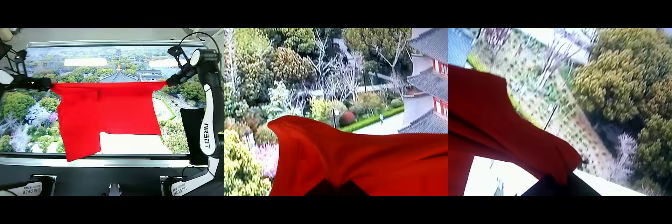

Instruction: Fold the shirts.

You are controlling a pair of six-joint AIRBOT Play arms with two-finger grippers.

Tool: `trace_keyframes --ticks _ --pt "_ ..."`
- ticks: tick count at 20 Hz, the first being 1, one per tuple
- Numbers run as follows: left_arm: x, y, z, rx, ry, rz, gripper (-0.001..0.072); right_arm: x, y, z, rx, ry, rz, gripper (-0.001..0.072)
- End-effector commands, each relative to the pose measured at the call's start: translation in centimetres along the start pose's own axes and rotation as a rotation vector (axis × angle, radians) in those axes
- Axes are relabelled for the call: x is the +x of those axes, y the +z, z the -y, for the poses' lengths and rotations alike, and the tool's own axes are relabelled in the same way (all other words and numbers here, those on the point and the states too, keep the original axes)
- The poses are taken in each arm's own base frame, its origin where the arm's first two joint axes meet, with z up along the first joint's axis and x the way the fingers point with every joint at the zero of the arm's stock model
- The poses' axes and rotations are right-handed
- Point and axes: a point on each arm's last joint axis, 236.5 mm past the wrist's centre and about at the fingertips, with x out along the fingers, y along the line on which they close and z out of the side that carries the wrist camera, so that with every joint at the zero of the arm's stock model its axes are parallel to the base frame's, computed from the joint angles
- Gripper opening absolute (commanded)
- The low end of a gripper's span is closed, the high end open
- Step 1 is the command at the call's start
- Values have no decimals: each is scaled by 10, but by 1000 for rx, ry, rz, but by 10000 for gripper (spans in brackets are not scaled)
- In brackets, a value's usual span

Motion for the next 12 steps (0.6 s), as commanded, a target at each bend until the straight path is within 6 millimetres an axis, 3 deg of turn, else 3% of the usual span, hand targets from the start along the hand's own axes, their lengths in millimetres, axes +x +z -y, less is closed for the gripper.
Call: trace_keyframes --ticks 1,3,7,9,12 --pt "46 32 -9 -11 8 79 22 16 58 27 131 -101 252 21" --pt "66 37 -14 -69 4 83 22 28 61 27 166 -96 264 21" --pt "106 3 -18 -146 -6 -25 23 80 22 -12 203 44 89 22" --pt "102 2 -17 -109 -9 -34 22 84 13 -21 182 75 49 22" --pt "72 -1 -13 -2 -21 -76 22 64 -2 -27 84 104 -16 21"
